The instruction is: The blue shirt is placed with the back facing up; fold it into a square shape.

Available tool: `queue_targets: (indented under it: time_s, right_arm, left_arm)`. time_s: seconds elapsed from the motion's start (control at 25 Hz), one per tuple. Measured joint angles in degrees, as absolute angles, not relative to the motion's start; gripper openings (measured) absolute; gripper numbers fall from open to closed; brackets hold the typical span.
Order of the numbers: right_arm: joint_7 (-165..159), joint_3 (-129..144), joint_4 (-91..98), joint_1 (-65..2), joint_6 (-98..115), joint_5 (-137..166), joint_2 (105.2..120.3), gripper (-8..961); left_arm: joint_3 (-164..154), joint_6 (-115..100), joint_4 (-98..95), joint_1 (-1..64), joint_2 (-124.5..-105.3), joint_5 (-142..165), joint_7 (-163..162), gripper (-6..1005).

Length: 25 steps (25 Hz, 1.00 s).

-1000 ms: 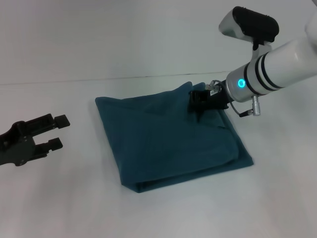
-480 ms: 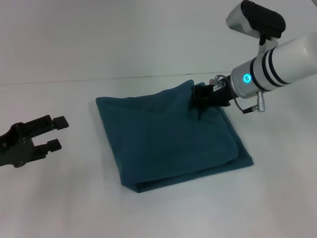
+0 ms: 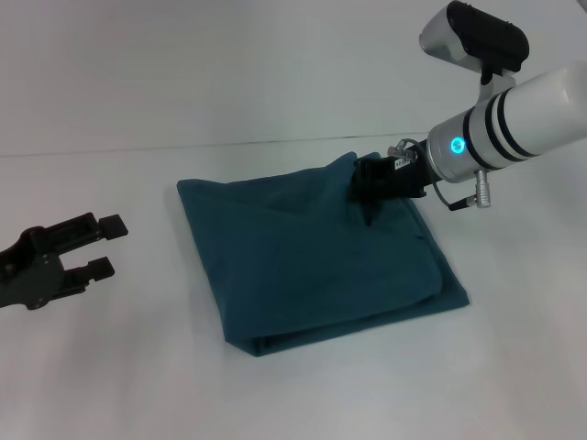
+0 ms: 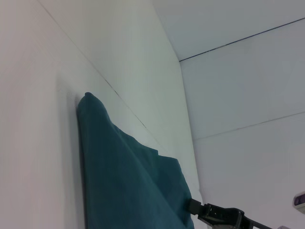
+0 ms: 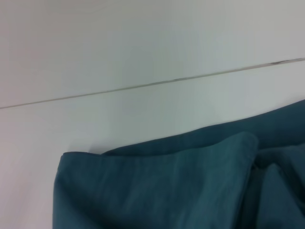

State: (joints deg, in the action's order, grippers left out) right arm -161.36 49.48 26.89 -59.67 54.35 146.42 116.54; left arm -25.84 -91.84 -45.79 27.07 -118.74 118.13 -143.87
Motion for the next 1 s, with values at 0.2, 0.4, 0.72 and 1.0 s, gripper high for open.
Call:
queue_targets:
  time_s: [0.2, 0.4, 0.72, 1.0]
  right_arm:
    - [-161.2, 49.5, 26.8, -59.6, 54.3, 146.1, 116.54, 117]
    - [-161.2, 49.6, 26.7, -59.5, 54.2, 146.1, 116.54, 151]
    - [-160.8, 50.0, 25.1, -59.4, 51.8, 146.2, 117.08, 152]
    - [-160.5, 49.9, 25.7, -59.4, 52.5, 146.2, 117.14, 119]
  left_arm:
    - [-25.8, -91.8, -45.8, 27.1, -118.74, 118.1, -143.9, 845]
    - [-25.8, -91.8, -45.8, 27.1, -118.74, 118.1, -143.9, 845]
    - [-25.7, -91.8, -45.8, 27.3, -118.74, 117.8, -143.9, 844]
    - [-25.7, -91.7, -45.8, 27.0, -118.74, 117.3, -143.9, 844]
